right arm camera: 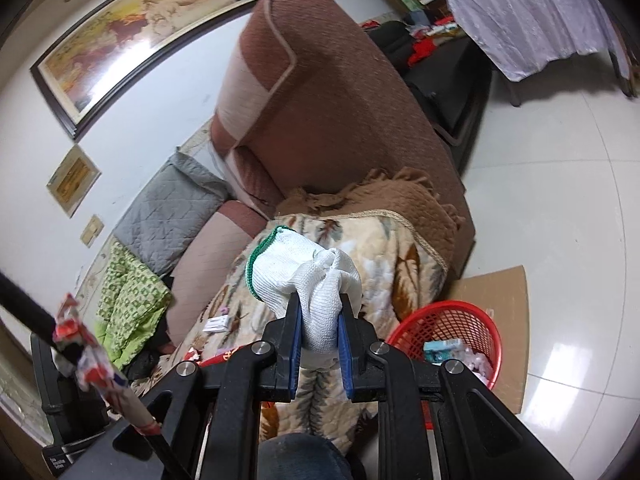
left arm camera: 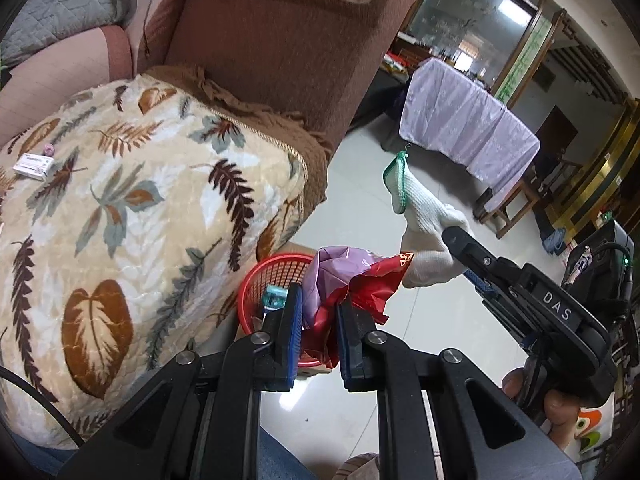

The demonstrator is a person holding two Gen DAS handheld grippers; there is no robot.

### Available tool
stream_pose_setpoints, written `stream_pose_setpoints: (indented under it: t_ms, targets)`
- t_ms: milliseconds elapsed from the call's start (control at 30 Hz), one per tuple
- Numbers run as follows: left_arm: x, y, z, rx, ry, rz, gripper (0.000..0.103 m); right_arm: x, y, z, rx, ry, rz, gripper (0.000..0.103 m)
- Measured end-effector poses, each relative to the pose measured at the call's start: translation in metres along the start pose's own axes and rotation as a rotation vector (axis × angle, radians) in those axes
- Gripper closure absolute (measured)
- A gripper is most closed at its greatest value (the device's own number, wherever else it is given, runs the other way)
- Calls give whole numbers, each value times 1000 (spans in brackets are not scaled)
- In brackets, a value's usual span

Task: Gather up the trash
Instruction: 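Carry the wrapper and glove over the red wastebasket with both tools, then open both tools to drop the wrapper and glove into the wastebasket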

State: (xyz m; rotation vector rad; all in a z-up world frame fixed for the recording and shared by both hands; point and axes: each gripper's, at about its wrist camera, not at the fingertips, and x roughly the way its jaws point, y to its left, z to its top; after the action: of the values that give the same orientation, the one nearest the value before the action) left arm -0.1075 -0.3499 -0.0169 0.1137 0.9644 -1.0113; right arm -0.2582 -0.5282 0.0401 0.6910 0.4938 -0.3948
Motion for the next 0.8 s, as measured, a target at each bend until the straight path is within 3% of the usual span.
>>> stream_pose_setpoints:
  t_ms: [233, 800]
  targets:
    - [28, 1, 6, 18, 28, 65, 88, 15, -24, -4, 45, 21, -46, 86]
    - [95, 10, 13, 22, 143, 91, 88, 47, -68, -10, 138, 72, -111, 86]
